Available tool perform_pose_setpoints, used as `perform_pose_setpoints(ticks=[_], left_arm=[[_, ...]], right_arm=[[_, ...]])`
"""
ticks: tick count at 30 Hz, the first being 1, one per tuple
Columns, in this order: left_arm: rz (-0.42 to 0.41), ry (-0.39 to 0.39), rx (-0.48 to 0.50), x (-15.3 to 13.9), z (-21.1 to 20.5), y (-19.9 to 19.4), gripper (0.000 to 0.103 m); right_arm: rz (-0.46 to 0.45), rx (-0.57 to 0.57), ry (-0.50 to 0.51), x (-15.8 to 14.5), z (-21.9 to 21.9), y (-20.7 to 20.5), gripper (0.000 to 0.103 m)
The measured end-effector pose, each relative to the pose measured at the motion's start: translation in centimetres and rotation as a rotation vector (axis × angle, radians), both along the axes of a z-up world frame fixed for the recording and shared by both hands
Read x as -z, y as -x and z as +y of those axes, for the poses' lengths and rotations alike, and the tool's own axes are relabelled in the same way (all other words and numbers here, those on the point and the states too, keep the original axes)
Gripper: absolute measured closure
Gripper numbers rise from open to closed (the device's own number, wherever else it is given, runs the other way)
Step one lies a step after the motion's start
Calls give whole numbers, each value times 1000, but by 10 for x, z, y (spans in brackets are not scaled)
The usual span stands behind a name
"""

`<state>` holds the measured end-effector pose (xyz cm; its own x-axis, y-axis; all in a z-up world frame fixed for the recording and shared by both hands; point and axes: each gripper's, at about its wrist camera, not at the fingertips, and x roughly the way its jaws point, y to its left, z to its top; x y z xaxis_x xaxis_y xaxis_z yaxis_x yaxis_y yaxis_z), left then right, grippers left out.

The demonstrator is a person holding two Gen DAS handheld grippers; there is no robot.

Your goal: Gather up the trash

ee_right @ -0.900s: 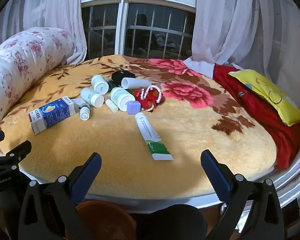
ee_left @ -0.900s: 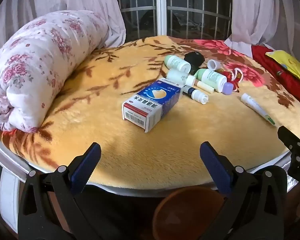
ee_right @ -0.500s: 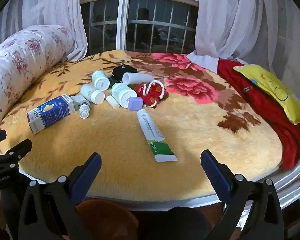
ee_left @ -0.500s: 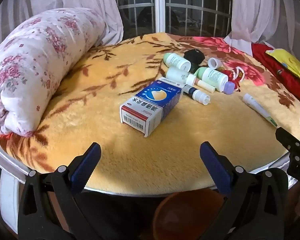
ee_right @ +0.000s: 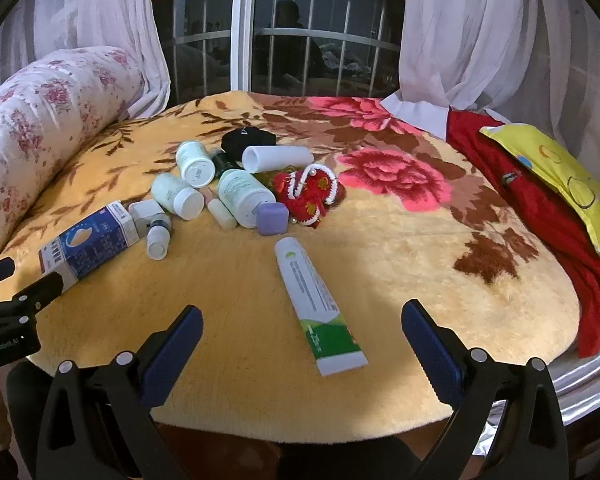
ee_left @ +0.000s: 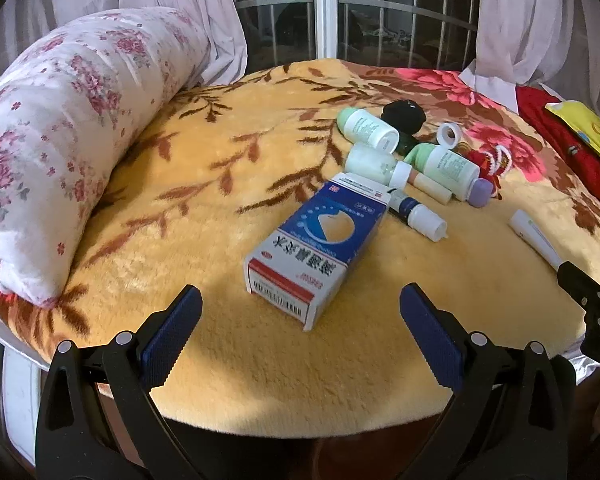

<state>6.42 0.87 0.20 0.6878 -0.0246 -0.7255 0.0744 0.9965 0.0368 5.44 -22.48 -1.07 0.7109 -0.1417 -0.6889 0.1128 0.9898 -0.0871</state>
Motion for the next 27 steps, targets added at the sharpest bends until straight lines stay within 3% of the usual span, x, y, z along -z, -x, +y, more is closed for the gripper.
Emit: perform_pose_setpoints(ticks=[27], left_arm=[[11, 1, 3, 4, -1, -11, 6]], right_arm=[[19, 3, -5, 7, -2, -8, 5]])
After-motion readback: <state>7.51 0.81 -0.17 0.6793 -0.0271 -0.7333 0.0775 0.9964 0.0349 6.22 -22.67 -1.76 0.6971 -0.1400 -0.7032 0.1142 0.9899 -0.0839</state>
